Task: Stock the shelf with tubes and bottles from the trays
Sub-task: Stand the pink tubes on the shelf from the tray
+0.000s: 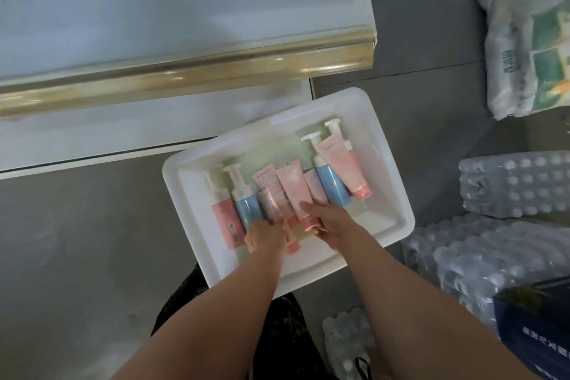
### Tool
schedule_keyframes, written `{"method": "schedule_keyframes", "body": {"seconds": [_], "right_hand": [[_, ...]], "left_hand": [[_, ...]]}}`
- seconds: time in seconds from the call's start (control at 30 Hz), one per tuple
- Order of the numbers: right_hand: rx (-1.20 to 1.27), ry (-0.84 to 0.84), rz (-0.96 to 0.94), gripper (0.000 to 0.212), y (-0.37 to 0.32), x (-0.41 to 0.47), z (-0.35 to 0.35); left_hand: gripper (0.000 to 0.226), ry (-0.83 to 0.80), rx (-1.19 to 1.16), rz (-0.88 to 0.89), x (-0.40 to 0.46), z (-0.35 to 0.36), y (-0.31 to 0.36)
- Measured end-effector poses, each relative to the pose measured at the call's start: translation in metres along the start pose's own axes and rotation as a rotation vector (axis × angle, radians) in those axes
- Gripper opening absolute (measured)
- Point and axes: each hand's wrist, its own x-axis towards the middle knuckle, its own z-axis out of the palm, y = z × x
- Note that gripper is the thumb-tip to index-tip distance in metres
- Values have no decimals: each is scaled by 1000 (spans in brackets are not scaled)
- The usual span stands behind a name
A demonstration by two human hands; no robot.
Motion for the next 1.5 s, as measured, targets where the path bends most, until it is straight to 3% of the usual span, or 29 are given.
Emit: {"method": "schedule_keyframes", "body": {"seconds": [0.1,0.37,0.5,0.7,1.03,1.17,1.37,1.5], "right_hand": [[47,33,-26,42,11,2,0],[135,12,-84,26,17,-2,-12],[133,-6,-113,36,13,-6,-19],[147,0,-156,38,5,-34,-26],[94,11,-277,47,-39,-110,-4],[58,-65,-367,33,-59,-147,9],[2,-96,-536,35,-83,-204,25],[11,-167,-655,27,-104,-242,36]], "left_hand": [[36,8,-38,-11,-3,6,2],[38,5,-69,-74,-7,16,4],[71,61,-97,54,-9,23,-6],[46,-69,-231,195,-34,7,8],[48,-156,-337,411,-95,-55,51],[55,-181,-359,519,-127,-81,65],[55,-163,-472,678,-176,-125,78],[45,-123,-498,767,-207,-153,94]]}}
